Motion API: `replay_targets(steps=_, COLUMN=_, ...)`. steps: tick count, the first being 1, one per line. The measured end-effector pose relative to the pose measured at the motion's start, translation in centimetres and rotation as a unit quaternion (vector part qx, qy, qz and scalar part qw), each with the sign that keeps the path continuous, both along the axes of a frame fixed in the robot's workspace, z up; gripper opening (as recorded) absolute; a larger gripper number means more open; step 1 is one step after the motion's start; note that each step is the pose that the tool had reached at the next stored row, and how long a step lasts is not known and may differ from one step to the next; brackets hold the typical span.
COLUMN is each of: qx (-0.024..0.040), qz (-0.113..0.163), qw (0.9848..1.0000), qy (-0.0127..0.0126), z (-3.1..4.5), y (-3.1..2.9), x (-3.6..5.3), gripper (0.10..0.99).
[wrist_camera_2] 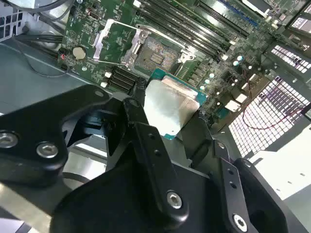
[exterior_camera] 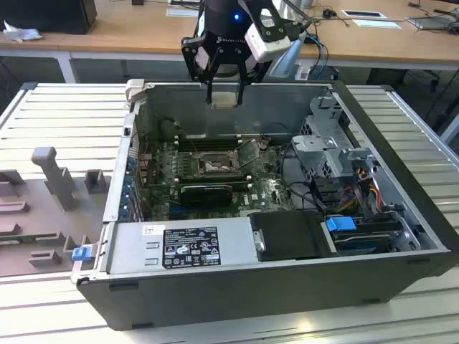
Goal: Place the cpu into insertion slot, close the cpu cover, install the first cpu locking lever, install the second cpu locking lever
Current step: 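Place the cpu into insertion slot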
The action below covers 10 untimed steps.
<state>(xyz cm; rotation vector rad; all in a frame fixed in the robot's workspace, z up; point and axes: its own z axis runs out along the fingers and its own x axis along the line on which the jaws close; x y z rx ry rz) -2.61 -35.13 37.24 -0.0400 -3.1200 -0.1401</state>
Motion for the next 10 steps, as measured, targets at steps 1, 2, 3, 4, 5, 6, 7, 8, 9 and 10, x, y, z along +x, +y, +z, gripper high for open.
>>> replay_targets(steps=1, qx=0.0000, qz=0.000, qw=1.0000, qy=0.0000, z=0.00, y=0.00, x=0.00, gripper=0.541)
replay_targets(steps=2, qx=-0.0001, qz=-0.003, qw=1.0000, qy=0.0000, z=0.00, y=0.00, x=0.00, gripper=0.541)
replay_targets(steps=3, qx=-0.0001, qz=-0.006, qw=1.0000, qy=0.0000, z=0.00, y=0.00, x=0.00, gripper=0.541)
replay_targets(steps=4, qx=-0.0001, qz=-0.009, qw=1.0000, qy=0.0000, z=-0.01, y=0.00, x=0.00, gripper=0.541)
replay_targets(steps=5, qx=-0.0001, qz=-0.011, qw=0.9999, qy=0.0000, z=-0.01, y=0.00, x=0.00, gripper=0.541)
replay_targets(steps=6, qx=-0.0001, qz=-0.014, qw=0.9999, qy=0.0000, z=-0.02, y=0.00, x=0.00, gripper=0.541)
replay_targets(steps=7, qx=-0.0001, qz=-0.016, qw=0.9999, qy=0.0000, z=-0.02, y=0.00, x=0.00, gripper=0.541)
replay_targets(steps=8, qx=-0.0001, qz=-0.017, qw=0.9999, qy=0.0000, z=-0.02, y=0.00, x=0.00, gripper=0.541)
replay_targets(steps=9, qx=-0.0001, qz=-0.020, qw=0.9998, qy=0.0000, z=-0.02, y=0.00, x=0.00, gripper=0.541)
replay_targets(steps=10, qx=-0.0001, qz=-0.021, qw=0.9998, qy=0.0000, z=-0.02, y=0.00, x=0.00, gripper=0.541)
